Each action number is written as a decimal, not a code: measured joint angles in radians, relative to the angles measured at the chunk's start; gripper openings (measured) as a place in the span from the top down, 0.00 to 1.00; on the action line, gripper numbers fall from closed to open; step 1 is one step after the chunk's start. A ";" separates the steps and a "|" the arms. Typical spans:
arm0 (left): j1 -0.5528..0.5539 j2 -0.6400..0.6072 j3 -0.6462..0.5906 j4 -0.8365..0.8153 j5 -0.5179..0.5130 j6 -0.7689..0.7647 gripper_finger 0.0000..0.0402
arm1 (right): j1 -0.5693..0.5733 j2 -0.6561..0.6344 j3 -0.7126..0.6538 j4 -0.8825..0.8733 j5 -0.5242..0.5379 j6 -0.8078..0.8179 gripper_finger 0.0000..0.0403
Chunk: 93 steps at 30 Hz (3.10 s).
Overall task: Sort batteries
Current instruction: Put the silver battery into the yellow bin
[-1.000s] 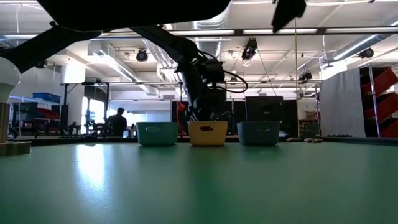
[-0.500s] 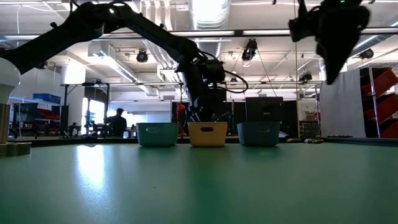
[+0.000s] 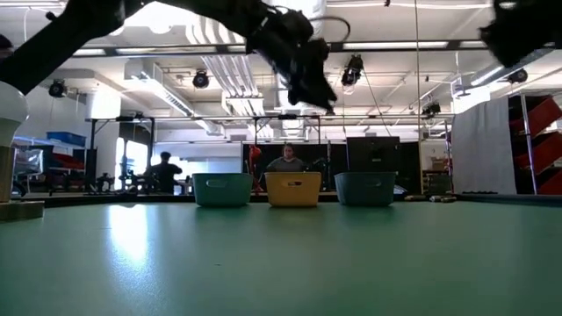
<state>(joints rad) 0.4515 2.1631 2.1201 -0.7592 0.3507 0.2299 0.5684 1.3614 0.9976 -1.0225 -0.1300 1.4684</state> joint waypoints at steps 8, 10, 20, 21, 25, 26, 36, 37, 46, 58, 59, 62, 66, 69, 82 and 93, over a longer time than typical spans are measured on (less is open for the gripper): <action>0.000 -0.083 0.003 0.113 0.123 0.007 0.52 | 0.191 0.203 0.086 0.121 -0.202 0.277 0.51; 0.000 -0.092 0.010 0.118 0.130 0.016 0.52 | 0.216 0.263 0.128 0.114 -0.271 0.288 0.51; 0.002 -0.100 0.011 0.126 0.131 0.020 0.52 | 0.335 0.416 0.176 0.161 -0.429 0.351 0.50; 0.002 -0.099 0.010 0.117 0.131 0.020 0.52 | 0.347 0.423 0.173 0.163 -0.430 0.362 0.50; 0.002 -0.099 0.009 0.102 0.131 0.024 0.52 | 0.386 0.439 0.155 0.202 -0.432 0.394 0.50; 0.002 -0.099 0.009 0.102 0.131 0.024 0.52 | 0.394 0.441 0.148 0.220 -0.432 0.401 0.50; 0.002 -0.099 0.009 0.099 0.131 0.024 0.52 | 0.440 0.446 0.049 0.361 -0.473 0.502 0.51; 0.002 -0.099 0.009 0.099 0.131 0.024 0.52 | 0.440 0.446 0.045 0.362 -0.475 0.502 0.51; 0.002 -0.099 0.009 0.098 0.131 0.027 0.52 | 0.434 0.430 0.071 0.339 -0.481 0.476 0.52; 0.002 -0.099 0.009 0.097 0.131 0.042 0.52 | 0.438 0.386 0.042 0.290 -0.474 0.455 0.53; 0.002 -0.099 0.008 0.093 0.131 0.042 0.52 | 0.437 0.386 0.027 0.304 -0.475 0.446 0.54; 0.002 -0.099 0.008 0.078 0.131 0.042 0.52 | 0.437 0.386 -0.019 0.365 -0.478 0.425 0.56; 0.002 -0.099 0.008 0.053 0.131 0.043 0.52 | 0.438 0.385 -0.052 0.396 -0.480 0.416 0.58; 0.002 -0.099 0.008 0.050 0.131 0.047 0.52 | 0.437 0.385 -0.060 0.401 -0.481 0.398 0.60; 0.005 -0.100 0.008 0.049 0.130 0.070 0.52 | 0.439 0.386 -0.067 0.422 -0.477 0.318 0.72; 0.097 -0.159 0.089 0.087 0.258 0.022 0.52 | 0.442 0.386 -0.067 0.464 -0.407 0.372 0.87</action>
<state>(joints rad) 0.5485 2.0038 2.2089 -0.6722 0.6090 0.2523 1.0104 1.7473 0.9310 -0.5587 -0.5370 1.8405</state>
